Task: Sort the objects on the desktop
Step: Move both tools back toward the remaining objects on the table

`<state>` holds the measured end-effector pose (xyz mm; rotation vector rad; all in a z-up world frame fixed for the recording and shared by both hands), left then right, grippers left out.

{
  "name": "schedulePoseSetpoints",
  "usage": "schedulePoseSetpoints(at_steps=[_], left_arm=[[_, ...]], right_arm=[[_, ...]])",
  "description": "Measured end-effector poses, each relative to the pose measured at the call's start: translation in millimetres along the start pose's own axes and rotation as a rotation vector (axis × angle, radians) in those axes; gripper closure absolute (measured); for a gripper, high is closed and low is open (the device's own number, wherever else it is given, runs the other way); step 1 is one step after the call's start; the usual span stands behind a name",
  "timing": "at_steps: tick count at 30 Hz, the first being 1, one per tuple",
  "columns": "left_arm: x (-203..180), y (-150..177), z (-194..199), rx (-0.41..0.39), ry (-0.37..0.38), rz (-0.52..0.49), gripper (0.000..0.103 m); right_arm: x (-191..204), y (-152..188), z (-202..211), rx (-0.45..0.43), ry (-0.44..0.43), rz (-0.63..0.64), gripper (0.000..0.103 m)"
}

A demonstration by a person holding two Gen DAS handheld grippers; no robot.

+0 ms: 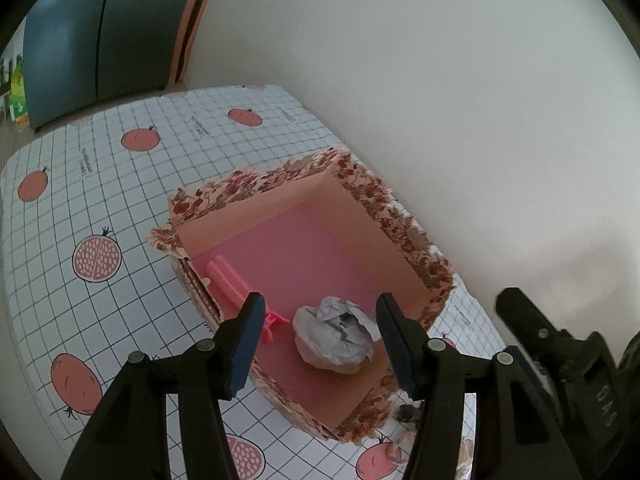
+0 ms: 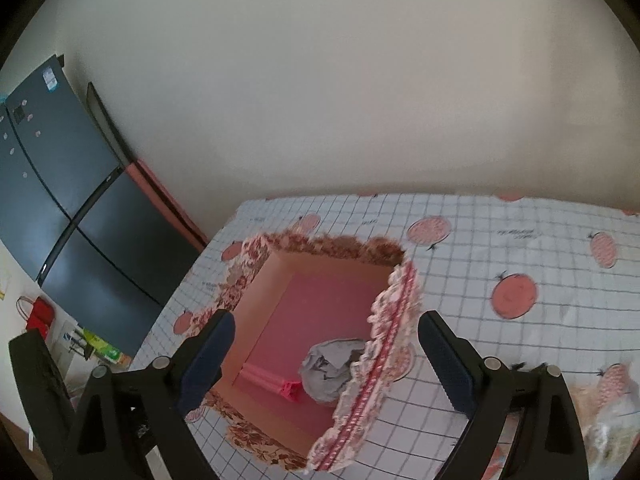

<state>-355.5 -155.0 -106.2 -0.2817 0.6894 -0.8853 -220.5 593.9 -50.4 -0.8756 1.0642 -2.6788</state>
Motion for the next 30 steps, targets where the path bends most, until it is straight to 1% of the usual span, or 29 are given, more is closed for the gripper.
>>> schedulePoseSetpoints(at_steps=[10,12,14,17,21,26,30], left_arm=[[-36.3,4.7,20.1,-0.025,0.011,-0.101,0.043],[-47.0,7.8,23.6,-0.027,0.019,-0.127,0.042],[-60.0,12.6,26.3,-0.026,0.031,-0.161,0.038],[-77.9,20.3,27.8,-0.020,0.051,-0.203,0.038],[-108.0,37.3,29.4,0.002,0.094,-0.272,0.038],[-137.5,59.0,24.4,0.046,0.126,-0.347,0.038],[-157.4,80.5,13.1,0.107,0.154,-0.389,0.037]], right_arm=[[-41.3,-23.1,66.0,-0.101,0.074,-0.030,0.008],[-53.1,-25.3,80.7,-0.117,0.097,-0.037,0.008],[-67.5,-27.0,95.8,-0.136,0.127,-0.055,0.008],[-89.6,-25.7,117.8,-0.159,0.170,-0.077,0.008],[-119.9,-23.6,141.2,-0.183,0.235,-0.108,0.008],[-159.7,-13.1,163.3,-0.193,0.307,-0.177,0.008],[-194.2,3.5,166.7,-0.166,0.343,-0.247,0.008]])
Point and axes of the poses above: each gripper's, at about its wrist camera, not at the fingertips, and z roughly against the way its jaws point, x to its left, y to its underside, the point moved 5 cm from there along -z, roughly the way its jaws point, and after that the axes turned 2 degrees about x, right-handed, at the moved point
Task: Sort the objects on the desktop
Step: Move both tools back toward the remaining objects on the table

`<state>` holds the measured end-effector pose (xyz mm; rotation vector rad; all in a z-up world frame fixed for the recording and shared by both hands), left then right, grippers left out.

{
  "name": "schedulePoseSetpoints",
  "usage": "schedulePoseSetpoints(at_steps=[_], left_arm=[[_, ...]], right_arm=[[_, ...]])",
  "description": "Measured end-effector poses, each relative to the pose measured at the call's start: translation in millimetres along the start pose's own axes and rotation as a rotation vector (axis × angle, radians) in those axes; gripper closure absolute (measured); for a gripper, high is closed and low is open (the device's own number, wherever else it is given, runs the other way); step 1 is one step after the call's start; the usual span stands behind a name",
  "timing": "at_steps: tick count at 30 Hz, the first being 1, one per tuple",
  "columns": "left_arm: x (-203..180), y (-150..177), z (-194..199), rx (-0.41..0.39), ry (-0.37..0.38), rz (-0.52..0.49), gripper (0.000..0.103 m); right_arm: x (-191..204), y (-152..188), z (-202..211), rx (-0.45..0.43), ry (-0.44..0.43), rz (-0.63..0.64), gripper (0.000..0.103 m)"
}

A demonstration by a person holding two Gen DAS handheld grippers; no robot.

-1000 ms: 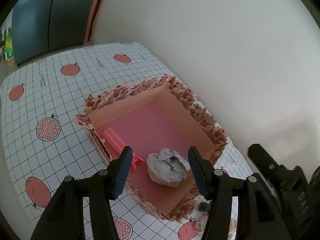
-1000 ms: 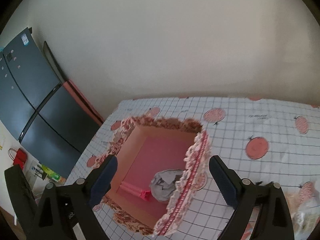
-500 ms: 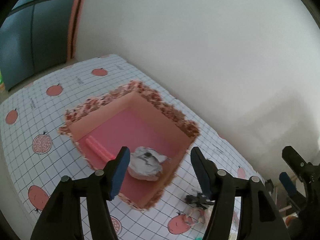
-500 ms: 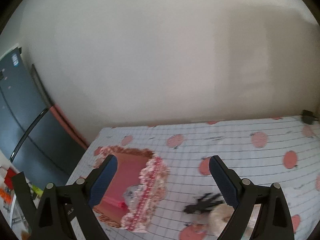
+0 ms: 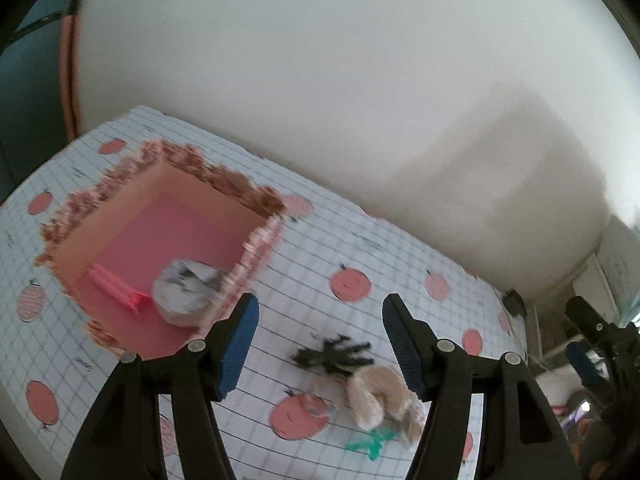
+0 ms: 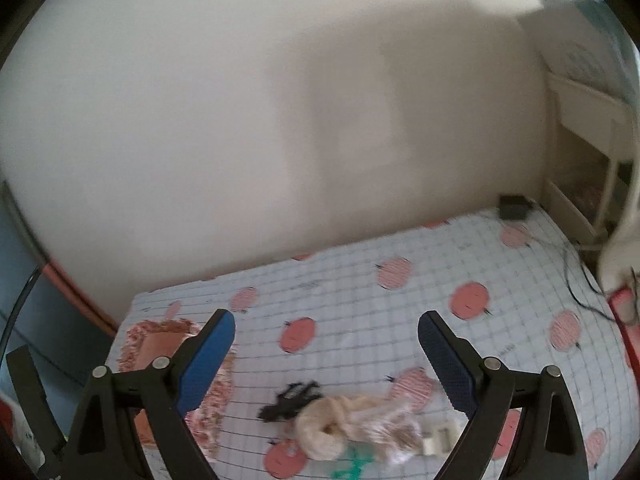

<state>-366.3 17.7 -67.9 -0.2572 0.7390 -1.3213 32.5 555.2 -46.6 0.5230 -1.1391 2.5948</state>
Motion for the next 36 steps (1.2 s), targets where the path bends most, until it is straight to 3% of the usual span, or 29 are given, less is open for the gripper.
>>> schedulePoseSetpoints(at_steps=[8,17,20,28,36], left_arm=[[-21.4,25.0,-34.7,0.107,0.001,-0.031,0.037],[-28.0,50.2,-73.1,0.213,-0.019,-0.032,0.037],[-26.6,60.3,-85.0,0.263,-0.017,-0.011,0.037],[-5.1,76.6,-103.8,0.332,-0.101,0.051,0.037],[17.6,93.2,-122.5,0.399,-0.123,0.155,0.037]], right_arm=[[-63.6,26.8,-16.9,0.093,0.087,-0.086,0.008],[-73.6,57.0,-45.6,0.246,0.063,-0.036,0.008],[-82.9,72.0,-55.8,0.314,0.078,-0.031,0.008],[-110.2,104.8,-76.9,0.476,0.131,-0.071,0.008],[-123.5,122.8,-92.6,0.565,0.194,-0.045,0.010]])
Point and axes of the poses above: each gripper's, at about its wrist camera, not at the fingertips, and z roughly against the way its jaws point, x to its left, y to its underside, the point moved 5 cm from there along -z, roughly the way its jaws point, and after that the axes turned 2 degrees about x, right-handed, at the moved point
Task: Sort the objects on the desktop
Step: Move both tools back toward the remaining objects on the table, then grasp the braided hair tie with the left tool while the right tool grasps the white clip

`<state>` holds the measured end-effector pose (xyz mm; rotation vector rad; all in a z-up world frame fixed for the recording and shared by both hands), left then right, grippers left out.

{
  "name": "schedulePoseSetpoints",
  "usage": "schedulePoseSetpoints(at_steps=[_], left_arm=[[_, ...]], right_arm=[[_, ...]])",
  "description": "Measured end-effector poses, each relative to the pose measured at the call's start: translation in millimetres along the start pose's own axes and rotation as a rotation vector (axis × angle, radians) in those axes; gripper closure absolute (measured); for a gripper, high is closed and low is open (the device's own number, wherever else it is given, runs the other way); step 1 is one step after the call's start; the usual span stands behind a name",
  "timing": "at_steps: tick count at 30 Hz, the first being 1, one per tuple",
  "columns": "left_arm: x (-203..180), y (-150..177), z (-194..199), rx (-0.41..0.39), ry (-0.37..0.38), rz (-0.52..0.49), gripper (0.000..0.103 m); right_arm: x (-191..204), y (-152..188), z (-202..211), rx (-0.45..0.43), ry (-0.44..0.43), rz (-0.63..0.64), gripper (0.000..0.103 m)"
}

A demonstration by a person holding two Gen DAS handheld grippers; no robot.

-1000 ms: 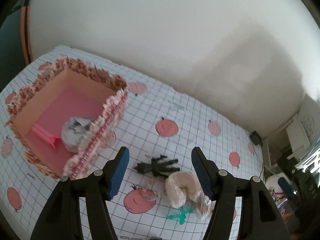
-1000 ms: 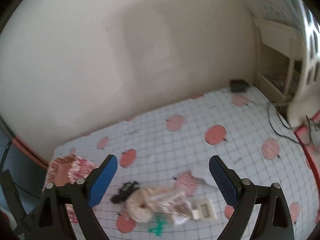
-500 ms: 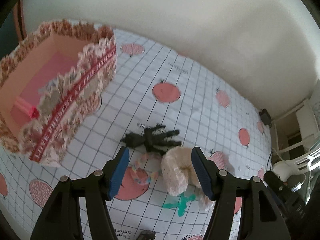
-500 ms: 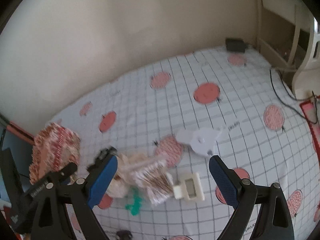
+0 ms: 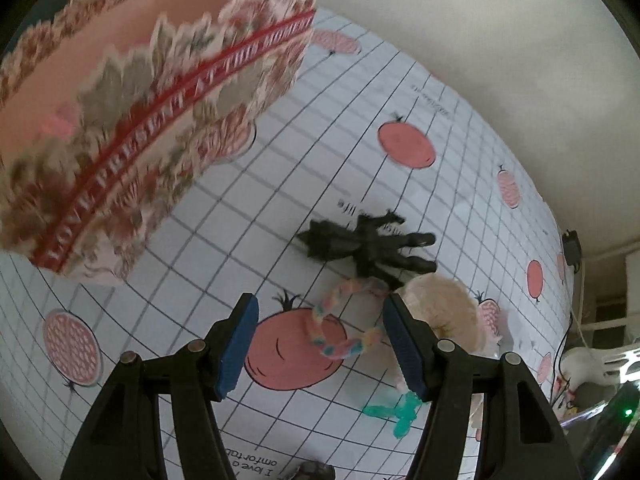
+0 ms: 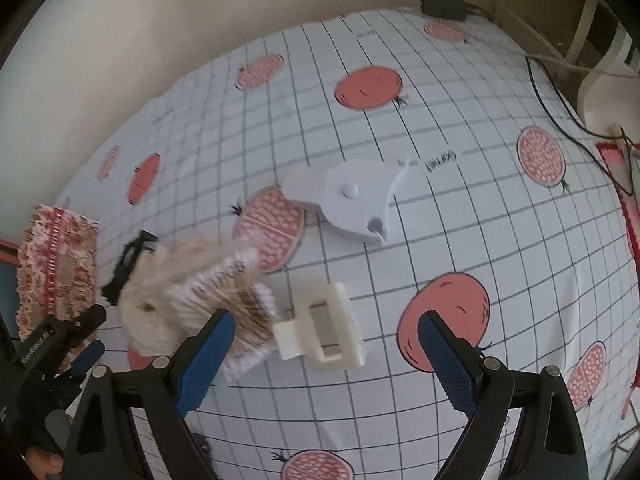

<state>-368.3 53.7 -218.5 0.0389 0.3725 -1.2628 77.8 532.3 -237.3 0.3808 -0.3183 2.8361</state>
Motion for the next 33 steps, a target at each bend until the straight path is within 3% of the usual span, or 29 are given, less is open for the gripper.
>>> schedulePoseSetpoints(at_steps=[18,27,33], left_arm=[[-7.2,7.8,-26.7,0.024,-0.116,-0.121,0.039],[-18.6,9.9,-36.0,0.005,-0.186,-0.214,0.050],[-24.8,11.3,-38.8,-0.014,-0.233,-0.268,0.058]], right_arm=[[-10.2,11.5,-23.2,0.082,0.045,0.037,0.039],[-10.2,12.8,-21.7,0.071,0.083,0.073,0.050],[-9.4,13.1,-20.6,0.057,0.101,0.094,0.051]])
Point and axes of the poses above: each gripper's, at about its wrist camera, not at the fingertips, and z roughly against the way its jaws point, x to its left, y to its underside, the point moved 5 cm from there along -z, roughly the way its jaws point, and after that the axes turned 2 degrees about x, right-handed, at the moved point
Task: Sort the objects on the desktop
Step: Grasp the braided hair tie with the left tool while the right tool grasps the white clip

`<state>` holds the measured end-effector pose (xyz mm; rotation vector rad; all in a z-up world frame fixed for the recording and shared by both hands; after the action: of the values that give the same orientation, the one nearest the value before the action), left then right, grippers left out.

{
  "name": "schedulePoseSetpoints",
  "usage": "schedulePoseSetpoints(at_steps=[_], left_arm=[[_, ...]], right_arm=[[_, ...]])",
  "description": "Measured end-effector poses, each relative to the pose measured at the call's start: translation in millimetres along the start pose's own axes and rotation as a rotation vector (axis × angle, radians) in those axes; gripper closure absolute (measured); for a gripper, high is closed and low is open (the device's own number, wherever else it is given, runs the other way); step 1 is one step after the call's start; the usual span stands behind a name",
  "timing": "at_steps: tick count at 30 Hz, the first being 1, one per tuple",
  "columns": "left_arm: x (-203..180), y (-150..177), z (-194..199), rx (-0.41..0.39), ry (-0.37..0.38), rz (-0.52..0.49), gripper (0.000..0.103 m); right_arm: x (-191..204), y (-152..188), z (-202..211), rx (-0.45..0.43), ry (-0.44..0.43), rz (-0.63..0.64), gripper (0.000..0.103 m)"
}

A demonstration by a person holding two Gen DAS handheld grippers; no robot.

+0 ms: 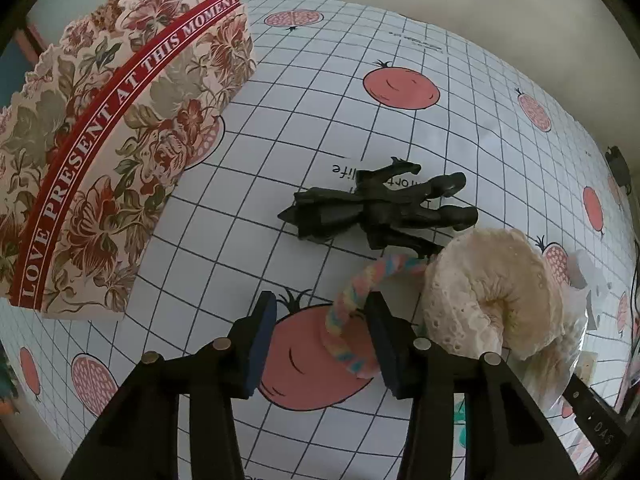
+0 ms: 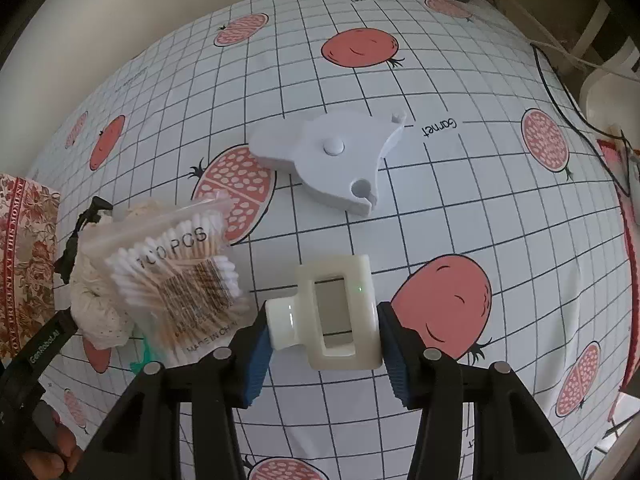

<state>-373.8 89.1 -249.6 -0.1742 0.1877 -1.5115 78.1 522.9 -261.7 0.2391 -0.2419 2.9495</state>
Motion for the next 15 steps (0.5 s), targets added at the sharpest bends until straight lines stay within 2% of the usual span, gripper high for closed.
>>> schedulePoseSetpoints(at_steps=[10,15], left_arm=[[-8.7,-1.7,0.2,-0.035,-0.001,-0.044,0.085],[-7.2,-3.3,-0.5,-0.034,0.010,-0.043,0.091]], right_arm=[[0.2,1.7,0.8,-0.034,0.011,0.009,0.052],[1.7,4.7,0.5,-0.041,-0.012,-0.016,0.053]])
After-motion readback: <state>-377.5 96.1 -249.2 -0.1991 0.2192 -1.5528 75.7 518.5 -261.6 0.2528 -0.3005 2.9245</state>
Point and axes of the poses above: each gripper's, at about its wrist camera, not at the fingertips, and z roughly against the way its jaws point, x to its left, y to its underside, the point moved 5 cm from there along -z, roughly the way its jaws point, and after that the axes turned 2 degrees about x, right-handed, at the moved point
